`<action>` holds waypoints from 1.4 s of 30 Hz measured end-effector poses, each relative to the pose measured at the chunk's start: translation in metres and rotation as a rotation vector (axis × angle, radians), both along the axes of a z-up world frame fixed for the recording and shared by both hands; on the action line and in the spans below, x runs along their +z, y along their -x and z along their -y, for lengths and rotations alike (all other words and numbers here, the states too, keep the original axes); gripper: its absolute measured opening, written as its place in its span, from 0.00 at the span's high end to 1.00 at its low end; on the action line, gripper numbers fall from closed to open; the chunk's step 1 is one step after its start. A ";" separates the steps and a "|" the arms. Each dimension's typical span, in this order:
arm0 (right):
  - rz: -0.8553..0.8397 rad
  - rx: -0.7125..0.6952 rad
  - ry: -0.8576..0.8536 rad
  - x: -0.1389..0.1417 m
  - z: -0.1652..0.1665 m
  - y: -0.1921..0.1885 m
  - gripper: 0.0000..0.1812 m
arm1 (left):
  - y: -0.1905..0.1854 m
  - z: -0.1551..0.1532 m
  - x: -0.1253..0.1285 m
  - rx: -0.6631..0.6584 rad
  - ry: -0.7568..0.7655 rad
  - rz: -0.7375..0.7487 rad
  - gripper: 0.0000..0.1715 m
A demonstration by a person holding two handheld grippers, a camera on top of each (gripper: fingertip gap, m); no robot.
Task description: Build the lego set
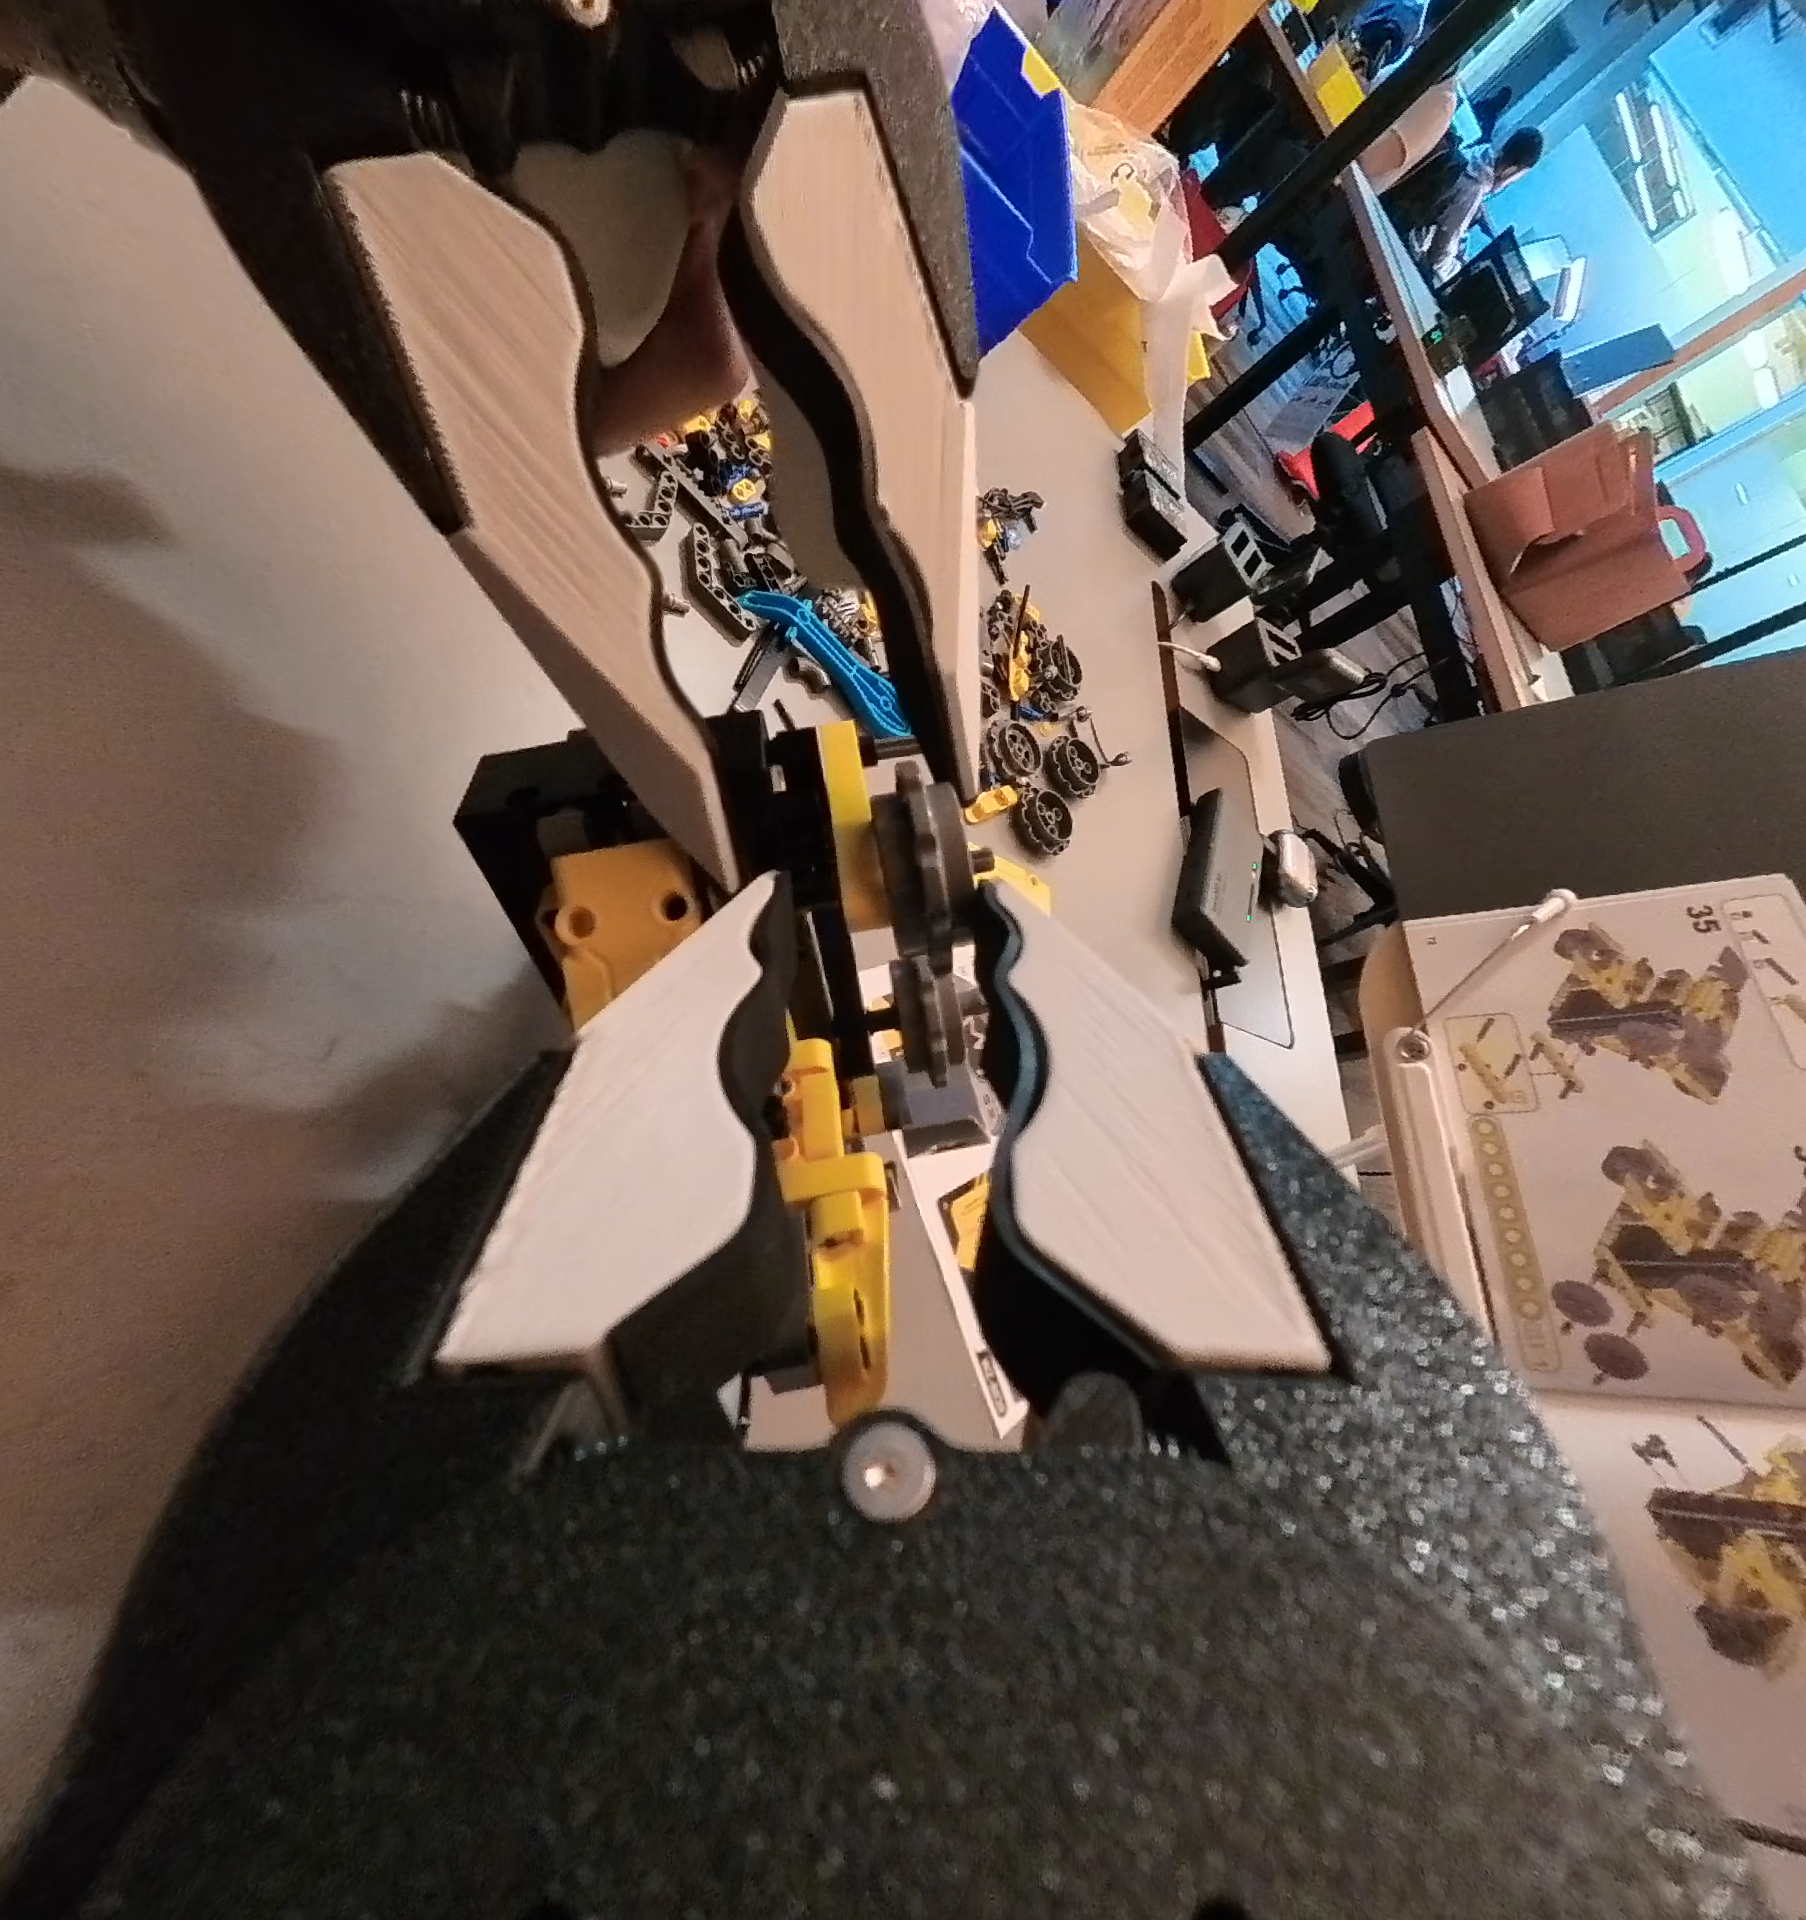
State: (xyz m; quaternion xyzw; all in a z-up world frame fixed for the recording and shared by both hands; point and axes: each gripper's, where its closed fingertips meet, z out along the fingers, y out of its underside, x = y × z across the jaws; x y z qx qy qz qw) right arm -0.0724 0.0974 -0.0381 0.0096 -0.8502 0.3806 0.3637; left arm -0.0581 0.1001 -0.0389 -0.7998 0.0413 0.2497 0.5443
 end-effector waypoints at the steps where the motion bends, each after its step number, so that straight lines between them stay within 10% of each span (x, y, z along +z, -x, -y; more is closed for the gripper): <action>1: 0.003 -0.001 0.001 0.000 0.000 0.000 0.84 | 0.000 0.000 0.000 0.004 -0.010 0.005 0.77; 22: -0.025 0.031 -0.006 0.003 -0.001 -0.007 0.83 | -0.008 -0.001 0.005 -0.009 -0.067 -0.057 0.78; 42: -0.029 0.024 0.007 0.004 -0.004 -0.005 0.82 | -0.031 0.013 -0.029 -0.106 0.085 -0.087 0.44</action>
